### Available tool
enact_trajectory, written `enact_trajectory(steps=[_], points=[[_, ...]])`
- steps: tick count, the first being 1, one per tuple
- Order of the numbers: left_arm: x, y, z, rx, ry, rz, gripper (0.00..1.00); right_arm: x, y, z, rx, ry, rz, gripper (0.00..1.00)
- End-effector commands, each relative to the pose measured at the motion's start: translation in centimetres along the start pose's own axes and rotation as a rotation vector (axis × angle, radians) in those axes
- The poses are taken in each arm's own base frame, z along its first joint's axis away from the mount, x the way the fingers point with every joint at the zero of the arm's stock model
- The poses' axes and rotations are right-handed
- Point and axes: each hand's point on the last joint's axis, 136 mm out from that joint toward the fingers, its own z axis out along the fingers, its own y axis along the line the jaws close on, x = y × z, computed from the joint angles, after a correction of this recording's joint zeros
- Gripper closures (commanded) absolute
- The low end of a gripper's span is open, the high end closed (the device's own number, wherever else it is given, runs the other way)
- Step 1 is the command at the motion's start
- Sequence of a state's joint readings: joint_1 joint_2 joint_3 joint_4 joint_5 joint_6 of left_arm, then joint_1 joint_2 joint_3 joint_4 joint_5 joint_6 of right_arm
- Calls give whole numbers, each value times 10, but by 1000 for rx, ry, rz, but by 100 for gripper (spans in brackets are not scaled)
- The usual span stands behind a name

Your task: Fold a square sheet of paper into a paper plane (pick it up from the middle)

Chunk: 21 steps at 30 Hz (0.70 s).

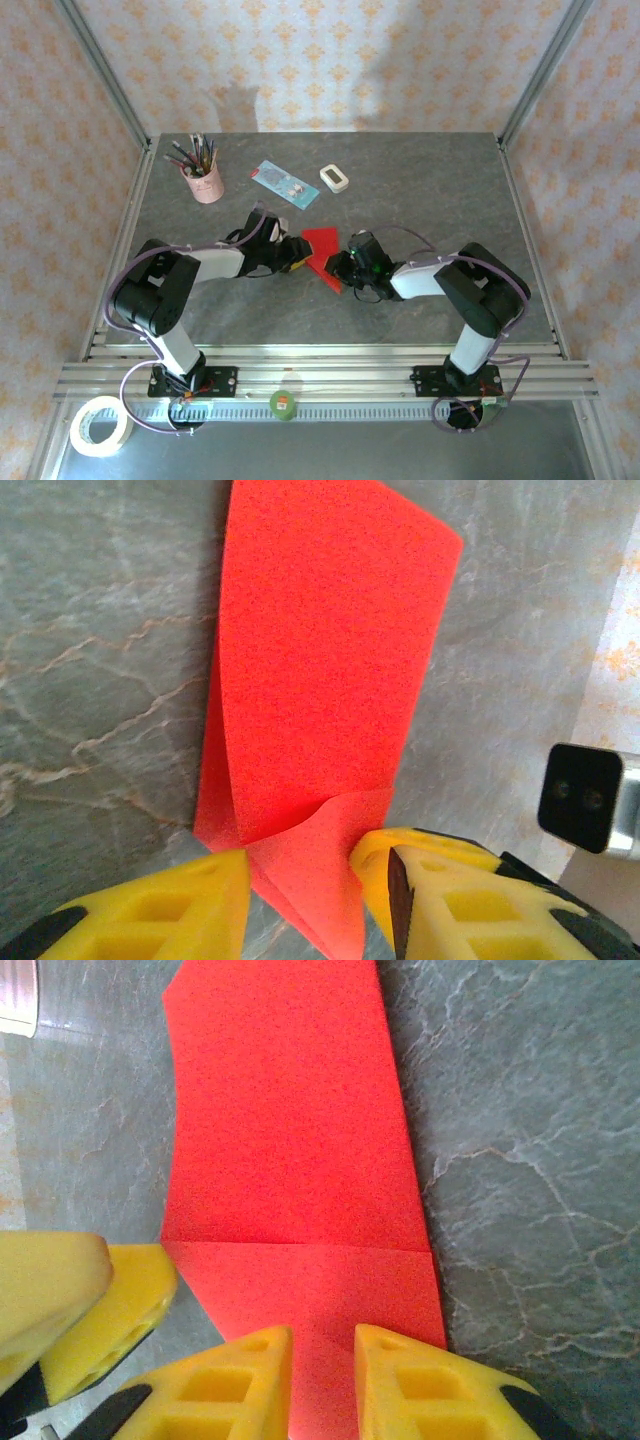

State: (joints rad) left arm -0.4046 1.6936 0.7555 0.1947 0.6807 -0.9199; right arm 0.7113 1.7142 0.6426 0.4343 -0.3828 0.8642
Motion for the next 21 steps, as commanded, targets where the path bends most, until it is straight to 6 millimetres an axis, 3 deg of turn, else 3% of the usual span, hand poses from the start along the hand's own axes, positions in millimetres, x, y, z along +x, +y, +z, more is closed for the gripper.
enact_trajectory(steps=[1, 12, 21], points=[[-2, -1, 4, 6, 16, -22, 59, 17, -32, 2, 94, 55, 19, 76], [-3, 9, 10, -9, 25, -59, 58, 20, -38, 3, 112, 63, 22, 82], [-5, -13, 8, 103, 58, -23, 61, 23, -44, 3, 128, 73, 16, 86]])
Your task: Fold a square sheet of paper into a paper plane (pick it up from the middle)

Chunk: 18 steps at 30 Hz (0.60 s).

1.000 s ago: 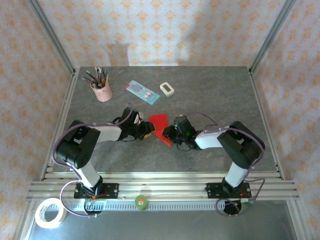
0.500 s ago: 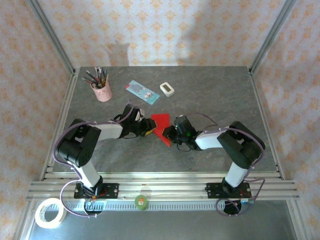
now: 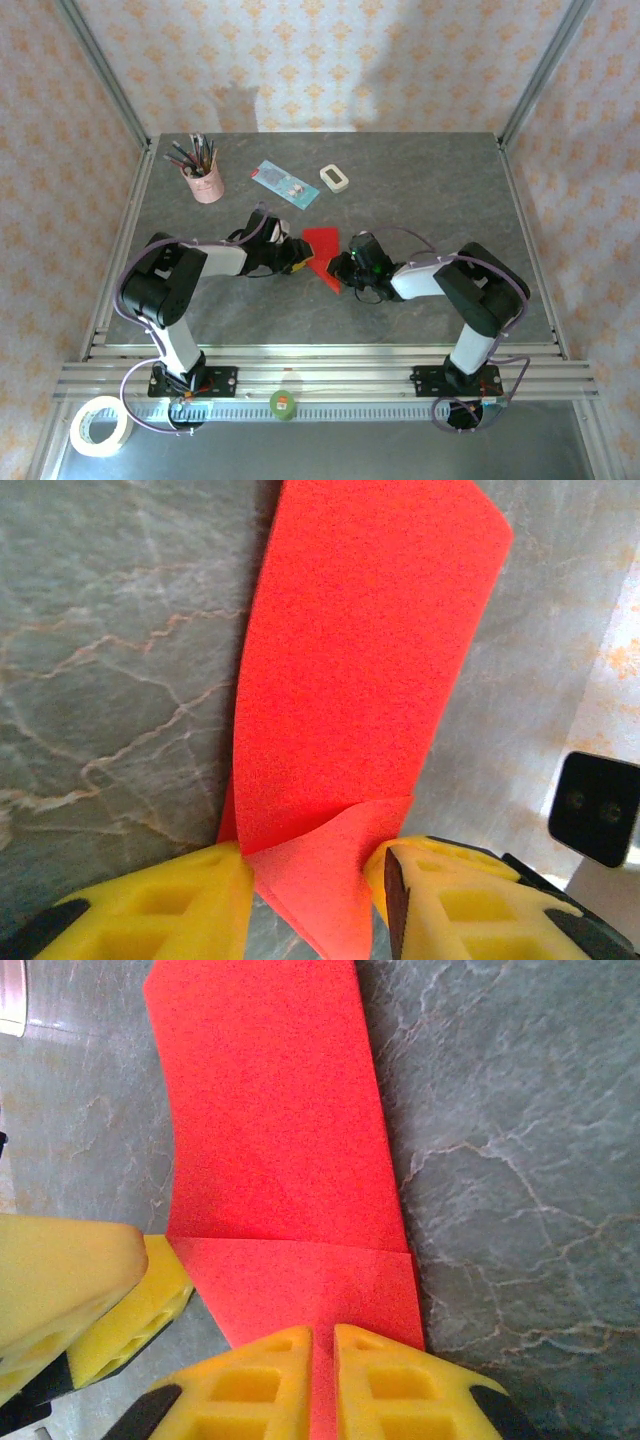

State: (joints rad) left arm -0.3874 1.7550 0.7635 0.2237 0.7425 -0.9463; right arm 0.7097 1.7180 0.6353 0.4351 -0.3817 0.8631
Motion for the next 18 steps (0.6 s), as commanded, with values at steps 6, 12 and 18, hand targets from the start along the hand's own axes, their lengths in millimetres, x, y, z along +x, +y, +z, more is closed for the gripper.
enact_trajectory(steps=[6, 12, 18], points=[[-6, -30, -6, 140, 47, 94, 62, 22, -39, 3, 128, 76, -10, 86], [-1, -30, 0, 155, 112, 153, 62, 23, -39, 3, 132, 85, -27, 86], [-1, -23, 6, 136, 137, 175, 62, 22, -38, 3, 128, 88, -36, 86]])
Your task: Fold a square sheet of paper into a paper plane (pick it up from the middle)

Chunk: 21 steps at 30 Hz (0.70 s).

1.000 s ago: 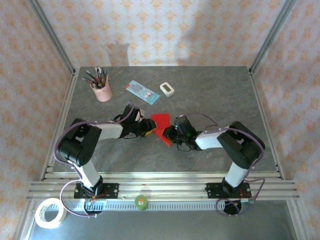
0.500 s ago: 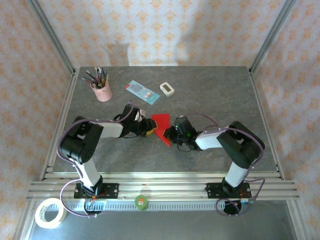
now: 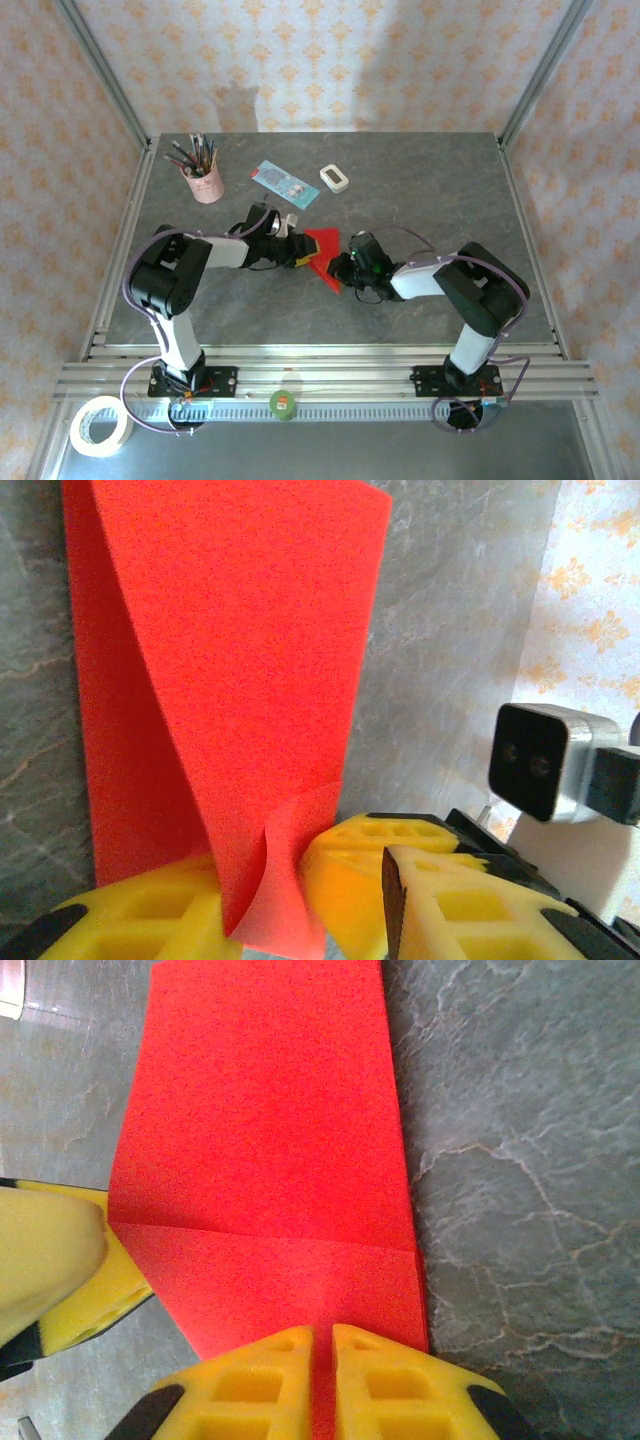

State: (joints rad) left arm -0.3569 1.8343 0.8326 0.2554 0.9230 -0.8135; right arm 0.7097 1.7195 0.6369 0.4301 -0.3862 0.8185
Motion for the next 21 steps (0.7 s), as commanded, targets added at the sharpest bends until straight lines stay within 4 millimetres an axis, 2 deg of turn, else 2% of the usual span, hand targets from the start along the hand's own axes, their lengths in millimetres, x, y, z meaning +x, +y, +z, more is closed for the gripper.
enact_trajectory(steps=[1, 9, 18, 21], points=[[0, -3, 1, 12, 33, 51, 62, 23, -36, 3, 124, 87, 6, 86], [2, 4, 6, 0, 60, 59, 64, 22, -34, 4, 123, 93, -16, 86], [2, 5, 5, -18, 67, 79, 73, 19, -31, 2, 110, 93, -47, 85], [3, 7, 4, -26, 66, 77, 79, 15, -26, 1, 103, 88, -81, 83]])
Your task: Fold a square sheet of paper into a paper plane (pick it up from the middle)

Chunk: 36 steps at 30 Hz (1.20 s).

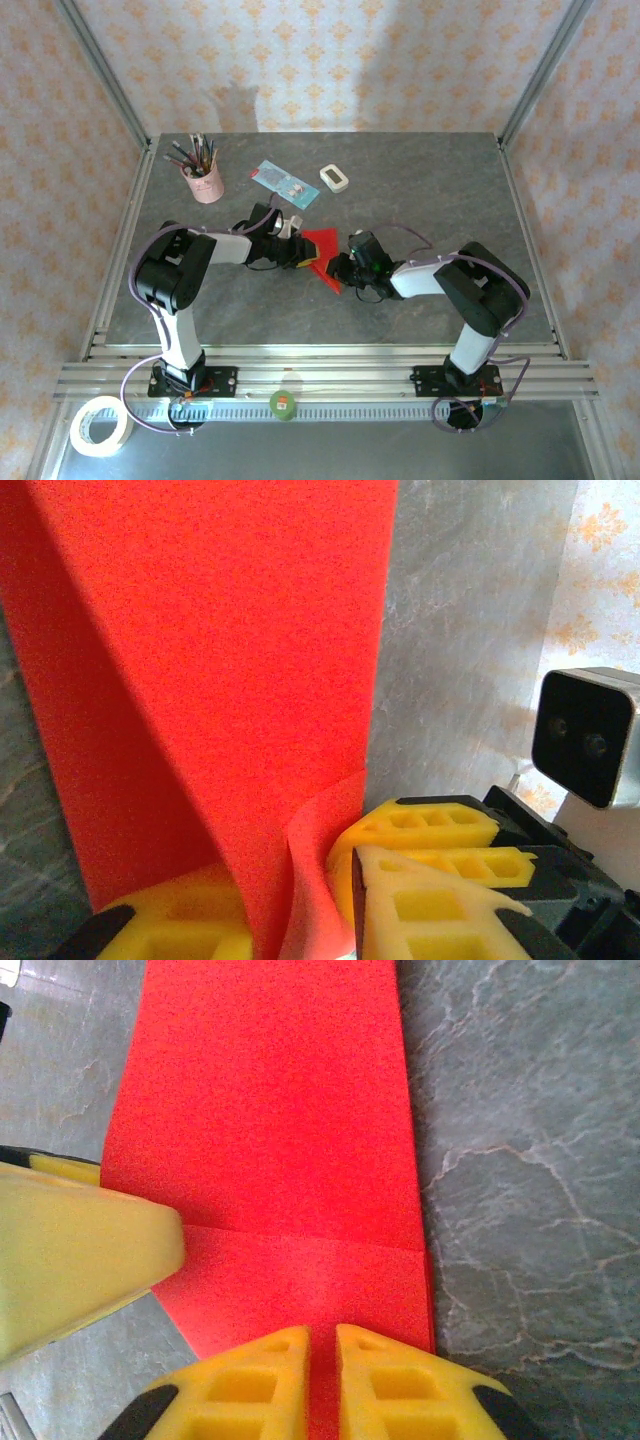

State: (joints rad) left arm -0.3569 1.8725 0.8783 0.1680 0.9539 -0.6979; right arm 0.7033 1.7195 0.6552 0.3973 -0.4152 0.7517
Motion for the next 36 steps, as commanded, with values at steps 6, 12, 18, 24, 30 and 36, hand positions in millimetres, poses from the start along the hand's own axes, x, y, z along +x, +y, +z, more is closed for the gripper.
enact_trajectory(steps=[6, 12, 18, 24, 30, 36], points=[[-7, 1, -12, -55, -46, 20, 92, -13, 8, -14, 62, -8, -191, 74], [-15, 2, -26, -112, -152, -50, 95, -43, 25, -45, 121, -133, -402, 62], [-22, 0, -34, -144, -221, -97, 96, -42, 28, -59, 168, -173, -566, 57], [-20, 6, -28, -174, -222, -133, 96, -19, 36, -43, 187, -135, -726, 58], [-18, 5, -26, -183, -218, -146, 96, -5, 40, -19, 217, -92, -817, 60], [-16, 5, -24, -188, -206, -151, 96, -5, 38, 1, 248, -68, -840, 62]])
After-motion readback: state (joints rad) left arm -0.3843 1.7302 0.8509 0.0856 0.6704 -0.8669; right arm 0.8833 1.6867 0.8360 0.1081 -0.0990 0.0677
